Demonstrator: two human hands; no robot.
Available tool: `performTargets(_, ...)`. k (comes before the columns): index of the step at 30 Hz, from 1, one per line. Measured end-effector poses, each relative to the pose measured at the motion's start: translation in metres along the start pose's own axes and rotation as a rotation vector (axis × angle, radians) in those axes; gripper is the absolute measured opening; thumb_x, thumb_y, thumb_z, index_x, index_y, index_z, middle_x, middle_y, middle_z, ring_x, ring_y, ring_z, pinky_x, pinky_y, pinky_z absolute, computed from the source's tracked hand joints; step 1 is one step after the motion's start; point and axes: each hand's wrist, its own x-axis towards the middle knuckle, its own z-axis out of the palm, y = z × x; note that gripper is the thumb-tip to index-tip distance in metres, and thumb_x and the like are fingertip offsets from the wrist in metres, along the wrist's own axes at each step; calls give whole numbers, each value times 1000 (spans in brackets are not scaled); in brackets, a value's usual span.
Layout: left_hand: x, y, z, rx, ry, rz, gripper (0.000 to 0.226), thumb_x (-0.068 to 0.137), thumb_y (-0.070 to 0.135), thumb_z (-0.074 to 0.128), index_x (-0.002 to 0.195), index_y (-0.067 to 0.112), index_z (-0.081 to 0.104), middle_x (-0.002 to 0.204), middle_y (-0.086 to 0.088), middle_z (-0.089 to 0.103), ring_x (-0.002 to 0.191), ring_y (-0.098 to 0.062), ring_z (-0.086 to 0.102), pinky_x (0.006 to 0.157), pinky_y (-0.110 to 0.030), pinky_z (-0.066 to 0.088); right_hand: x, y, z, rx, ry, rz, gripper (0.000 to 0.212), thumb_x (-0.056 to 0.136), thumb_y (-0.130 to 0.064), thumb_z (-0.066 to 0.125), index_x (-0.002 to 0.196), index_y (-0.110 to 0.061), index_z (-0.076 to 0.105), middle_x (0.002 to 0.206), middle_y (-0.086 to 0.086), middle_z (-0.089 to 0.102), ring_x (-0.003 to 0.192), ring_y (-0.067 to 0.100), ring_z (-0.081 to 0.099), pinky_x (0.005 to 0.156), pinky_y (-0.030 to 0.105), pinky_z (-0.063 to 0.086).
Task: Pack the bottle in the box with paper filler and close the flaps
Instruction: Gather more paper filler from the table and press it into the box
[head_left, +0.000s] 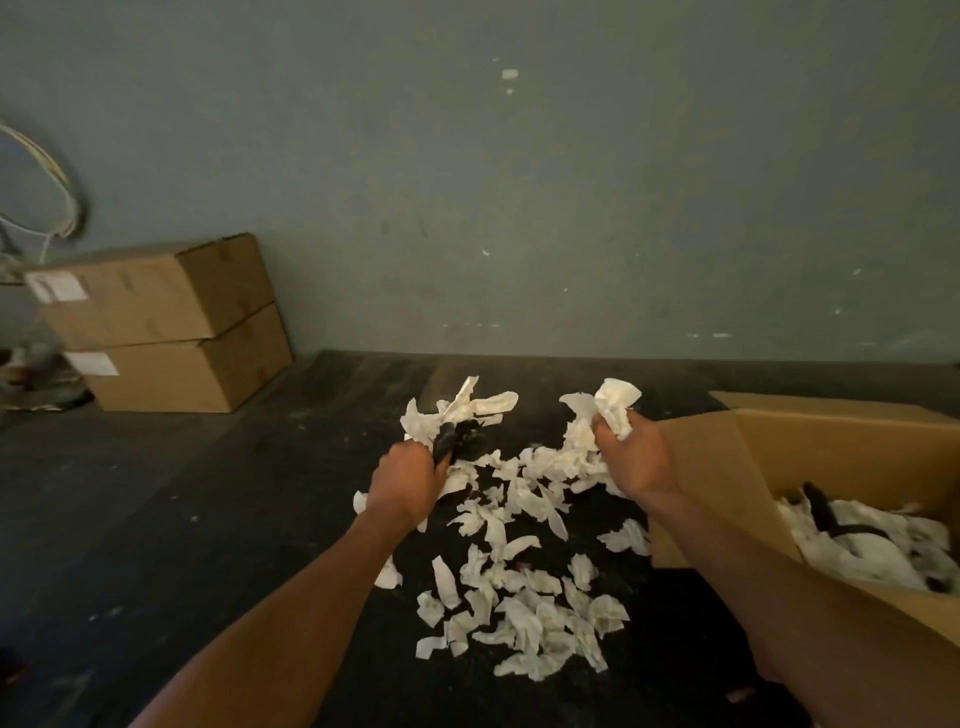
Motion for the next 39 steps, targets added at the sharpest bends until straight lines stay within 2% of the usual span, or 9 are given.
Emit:
performTargets(5,-49,17,-12,-44,27,36,26,99,31,54,100,7,64,81,-7,62,65,-14,59,64,-31,55,-34,-7,-57,-2,45,-31,23,97,-37,55,92,-16,65,84,8,68,82,26,64,72,35,50)
performTargets(8,-66,37,-10,-77,28,56,27,98,32,55,101,7,64,85,-10,65,70,-20,64,73,-39,60,-48,-2,-95,-12,99,-12,27,97,-38,56,97,-13,67,83,8,69,81,25,65,69,34,48)
performTargets(14,-80,106,6,-110,14,148,27,98,33,54,104,8,64,87,-10,66,78,-24,68,78,-41,60,-44,27,-171,-70,192,36,35,95,-44,56,101,-12,67,91,11,71,86,31,66,77,41,55)
performTargets(18,-71,168,31,-79,-1,206,30,99,35,54,107,8,64,88,-8,64,81,-22,67,80,-39,59,-25,55,-219,-166,175,50,32,97,-44,54,102,-14,64,93,11,70,78,23,64,70,35,51)
performTargets(22,-57,240,75,-44,-19,258,33,99,38,53,106,7,63,97,-11,65,87,-25,66,81,-37,57,4,92,-271,-388,129,38,41,98,-45,51,120,-11,61,103,12,69,89,28,66,75,33,47)
performTargets(25,-45,296,119,-75,-70,286,32,98,39,52,102,9,64,94,-10,67,83,-24,67,80,-41,58,33,124,-302,-491,65,68,38,100,-44,47,120,-16,63,102,5,69,90,23,66,85,38,55)
performTargets(30,-32,370,193,-71,-160,277,33,99,39,50,106,10,64,89,-8,66,82,-21,66,78,-37,58,82,180,-336,-550,-47,158,41,100,-46,47,129,-19,58,120,7,67,103,24,64,95,40,52)
performTargets(34,-21,393,240,-66,-230,237,37,98,44,51,111,11,64,91,-5,60,85,-19,61,77,-34,54,105,228,-340,-463,-245,136,45,101,-39,48,141,-21,47,136,3,59,117,24,60,104,41,46)
performTargets(39,-13,405,272,-72,-329,257,49,90,57,55,121,18,56,112,-5,64,99,-23,63,87,-40,55,117,267,-331,-456,-409,153,80,89,-49,64,153,-27,23,155,5,39,136,29,44,112,48,38)
